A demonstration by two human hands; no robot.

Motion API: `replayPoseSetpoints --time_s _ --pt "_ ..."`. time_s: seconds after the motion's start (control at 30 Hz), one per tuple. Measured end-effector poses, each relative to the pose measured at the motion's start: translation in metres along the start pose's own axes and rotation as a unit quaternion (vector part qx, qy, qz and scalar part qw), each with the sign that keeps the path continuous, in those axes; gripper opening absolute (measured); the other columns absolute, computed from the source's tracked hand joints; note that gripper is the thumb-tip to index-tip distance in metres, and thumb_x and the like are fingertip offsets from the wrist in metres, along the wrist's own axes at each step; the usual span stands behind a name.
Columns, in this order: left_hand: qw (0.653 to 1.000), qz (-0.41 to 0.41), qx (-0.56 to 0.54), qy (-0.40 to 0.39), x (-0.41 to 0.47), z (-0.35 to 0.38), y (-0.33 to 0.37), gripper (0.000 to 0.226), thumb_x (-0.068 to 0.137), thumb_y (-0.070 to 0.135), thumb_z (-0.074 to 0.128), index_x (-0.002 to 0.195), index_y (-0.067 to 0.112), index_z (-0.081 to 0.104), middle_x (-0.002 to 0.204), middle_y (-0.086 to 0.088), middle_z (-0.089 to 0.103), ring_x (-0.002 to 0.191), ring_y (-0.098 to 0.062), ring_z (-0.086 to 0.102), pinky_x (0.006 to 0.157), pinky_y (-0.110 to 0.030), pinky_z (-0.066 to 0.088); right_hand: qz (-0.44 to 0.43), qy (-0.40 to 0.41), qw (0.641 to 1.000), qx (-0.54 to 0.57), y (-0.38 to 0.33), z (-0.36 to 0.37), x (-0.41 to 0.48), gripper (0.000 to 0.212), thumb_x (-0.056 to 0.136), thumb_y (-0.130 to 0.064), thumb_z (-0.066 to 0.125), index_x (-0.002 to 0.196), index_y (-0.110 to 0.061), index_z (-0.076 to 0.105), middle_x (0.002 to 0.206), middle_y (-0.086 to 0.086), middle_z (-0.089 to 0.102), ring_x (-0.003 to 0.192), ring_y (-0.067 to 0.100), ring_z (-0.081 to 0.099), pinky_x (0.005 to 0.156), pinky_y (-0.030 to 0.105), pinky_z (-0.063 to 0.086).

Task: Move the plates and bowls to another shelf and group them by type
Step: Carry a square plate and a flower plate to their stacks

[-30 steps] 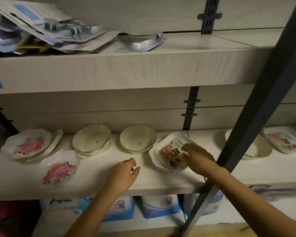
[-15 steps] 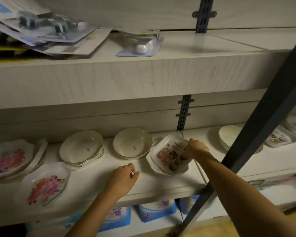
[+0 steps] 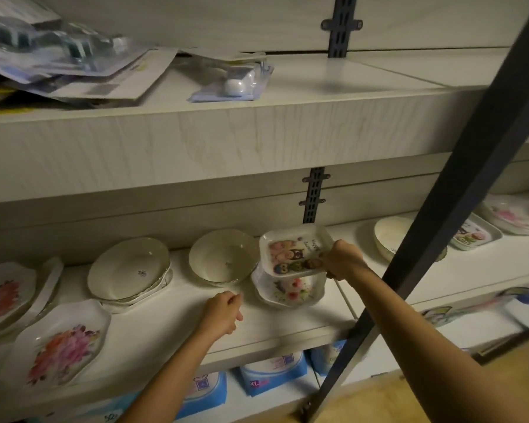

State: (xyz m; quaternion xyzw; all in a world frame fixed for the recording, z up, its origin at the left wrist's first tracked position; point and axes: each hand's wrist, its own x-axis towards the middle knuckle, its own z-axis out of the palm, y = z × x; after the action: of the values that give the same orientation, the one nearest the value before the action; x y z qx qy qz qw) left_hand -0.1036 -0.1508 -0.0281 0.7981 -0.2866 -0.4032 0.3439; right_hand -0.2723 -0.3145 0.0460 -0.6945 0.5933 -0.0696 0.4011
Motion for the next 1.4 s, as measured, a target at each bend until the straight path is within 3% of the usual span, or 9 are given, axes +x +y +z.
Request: replayPoseSetpoints --time_s 0.17,0.3,0.4,0.63,0.73,0.93,1.17,1.27,1.4 --pt "0.996 -0.062 -0.052 -0.033 0.011 0.02 0.014 0.043 0.086 0.051 0.049 0.073 0.01 0.054 0.059 -0.007 0.055 0.039 -0.015 0.045 0.035 -0.019 0.034 -0.008 0.029 0.995 0.1 0.006 -0.004 -0.029 0.01 0.094 -0.011 0.044 0.097 -0.002 0.046 0.076 0.011 0.054 0.054 0.015 0.046 0.05 0.025 0.039" --pt "0.995 -0.062 -0.055 -0.049 0.015 0.035 0.024 0.036 0.09 0.036 0.047 0.067 0.008 0.048 0.053 -0.005 0.046 0.036 -0.014 0.039 0.03 -0.014 0.024 0.024 0.022 0.989 0.147 0.01 -0.006 -0.042 0.01 0.094 -0.013 0.048 0.088 -0.006 0.05 0.076 0.011 0.057 0.055 0.015 0.049 0.051 0.025 0.041" --pt "0.996 -0.057 -0.04 -0.048 0.016 0.04 0.028 0.038 0.092 0.025 0.04 0.056 0.015 0.036 0.049 -0.002 0.036 0.038 -0.013 0.031 0.029 -0.012 0.019 0.025 0.028 0.988 0.151 0.013 -0.004 -0.046 0.02 0.093 -0.016 0.051 0.105 0.0 0.051 0.087 0.016 0.06 0.057 0.016 0.051 0.05 0.024 0.043" --pt "0.999 -0.008 0.032 -0.013 0.003 0.022 0.028 0.03 0.09 0.021 0.038 0.062 0.012 0.045 0.06 -0.007 0.045 0.05 -0.02 0.038 0.049 -0.026 0.027 0.008 0.041 0.99 0.135 0.012 -0.001 -0.054 0.023 0.09 -0.015 0.054 0.105 0.002 0.054 0.072 0.011 0.06 0.056 0.016 0.054 0.053 0.027 0.047" --pt "0.998 0.014 0.064 0.014 -0.002 0.004 0.022 0.029 0.092 0.025 0.042 0.09 0.001 0.058 0.096 -0.02 0.062 0.086 -0.031 0.059 0.074 -0.034 0.044 -0.006 0.041 0.99 0.134 0.011 -0.001 -0.063 0.014 0.091 -0.012 0.05 0.094 0.0 0.056 0.066 0.009 0.059 0.055 0.017 0.053 0.056 0.03 0.047" --pt "0.977 0.082 0.171 0.093 -0.023 -0.047 -0.007 0.033 0.088 0.024 0.042 0.07 0.001 0.057 0.075 -0.016 0.055 0.068 -0.027 0.048 0.06 -0.031 0.031 -0.036 0.031 0.988 0.146 0.015 0.001 -0.09 0.01 0.094 -0.009 0.044 0.102 -0.005 0.047 0.077 0.007 0.056 0.059 0.015 0.052 0.05 0.023 0.043" --pt "0.977 0.073 0.172 0.102 -0.063 -0.097 -0.045 0.031 0.089 0.018 0.045 0.089 -0.007 0.064 0.092 -0.025 0.066 0.085 -0.035 0.061 0.067 -0.036 0.044 -0.019 0.048 0.989 0.139 0.037 0.014 -0.126 0.017 0.097 -0.014 0.038 0.108 -0.004 0.048 0.095 0.012 0.056 0.065 0.016 0.054 0.048 0.021 0.045" --pt "0.977 0.065 0.181 0.089 -0.085 -0.106 -0.055 0.027 0.09 0.011 0.046 0.088 -0.012 0.06 0.095 -0.028 0.064 0.082 -0.033 0.059 0.06 -0.029 0.037 -0.012 0.043 0.988 0.15 0.051 0.021 -0.145 0.017 0.098 -0.016 0.037 0.104 -0.004 0.047 0.093 0.012 0.056 0.063 0.015 0.054 0.043 0.017 0.043" --pt "0.984 0.063 0.159 0.051 -0.115 -0.107 -0.062 0.027 0.085 0.024 0.051 0.081 -0.002 0.059 0.09 -0.021 0.063 0.086 -0.033 0.058 0.074 -0.037 0.044 -0.018 0.032 0.985 0.17 0.073 0.027 -0.175 0.017 0.099 -0.018 0.036 0.103 -0.005 0.047 0.094 0.009 0.058 0.063 0.013 0.054 0.044 0.015 0.044"
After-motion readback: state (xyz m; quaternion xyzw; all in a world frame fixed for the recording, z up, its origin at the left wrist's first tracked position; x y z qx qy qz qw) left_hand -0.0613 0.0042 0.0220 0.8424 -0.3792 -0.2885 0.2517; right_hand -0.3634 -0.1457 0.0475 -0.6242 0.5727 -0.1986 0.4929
